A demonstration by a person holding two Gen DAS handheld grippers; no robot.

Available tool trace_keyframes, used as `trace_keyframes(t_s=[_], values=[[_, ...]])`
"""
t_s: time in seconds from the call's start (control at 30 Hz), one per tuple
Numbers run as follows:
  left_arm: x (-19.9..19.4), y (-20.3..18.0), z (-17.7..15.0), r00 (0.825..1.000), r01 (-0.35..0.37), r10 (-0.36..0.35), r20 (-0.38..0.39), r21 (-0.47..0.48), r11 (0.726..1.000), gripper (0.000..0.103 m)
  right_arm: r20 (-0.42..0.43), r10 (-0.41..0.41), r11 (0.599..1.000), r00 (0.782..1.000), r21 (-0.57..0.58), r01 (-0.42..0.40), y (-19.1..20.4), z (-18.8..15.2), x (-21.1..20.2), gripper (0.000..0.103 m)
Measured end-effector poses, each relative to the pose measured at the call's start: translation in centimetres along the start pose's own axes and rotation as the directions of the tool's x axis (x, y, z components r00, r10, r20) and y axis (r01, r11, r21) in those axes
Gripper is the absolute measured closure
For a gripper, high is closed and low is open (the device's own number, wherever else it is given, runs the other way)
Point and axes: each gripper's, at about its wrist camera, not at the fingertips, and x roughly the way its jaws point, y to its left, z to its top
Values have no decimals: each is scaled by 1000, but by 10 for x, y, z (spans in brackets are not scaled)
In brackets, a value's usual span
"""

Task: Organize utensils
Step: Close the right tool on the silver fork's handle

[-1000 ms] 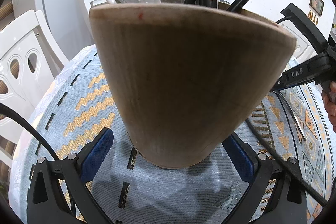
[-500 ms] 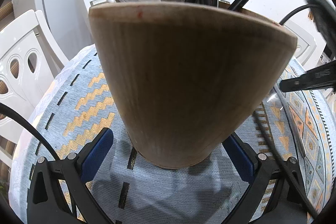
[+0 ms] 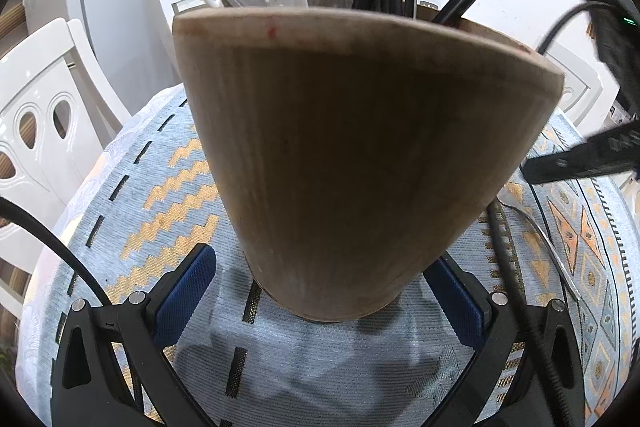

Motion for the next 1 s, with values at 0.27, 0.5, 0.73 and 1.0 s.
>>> trace_keyframes(t_s=[0.27,0.5,0.73,1.0], values=[[0,0,0,1000,0,0,-1,-1,1000,0,-60,-60,996,996,-64,56,-1,23,23,80],[1,-3,3,1000,-2,2,-7,4,1000,0,-44,-56,995,997,-83,52,0,17,30,57],[2,-5,5,1000,-3,3,-10,2,1000,0,51,-156,983,986,-92,160,6,10,31,82],[1,-5,5,1000,-3,3,-5,2,1000,0,243,-34,999,970,23,29,-20,-20,-58,82]])
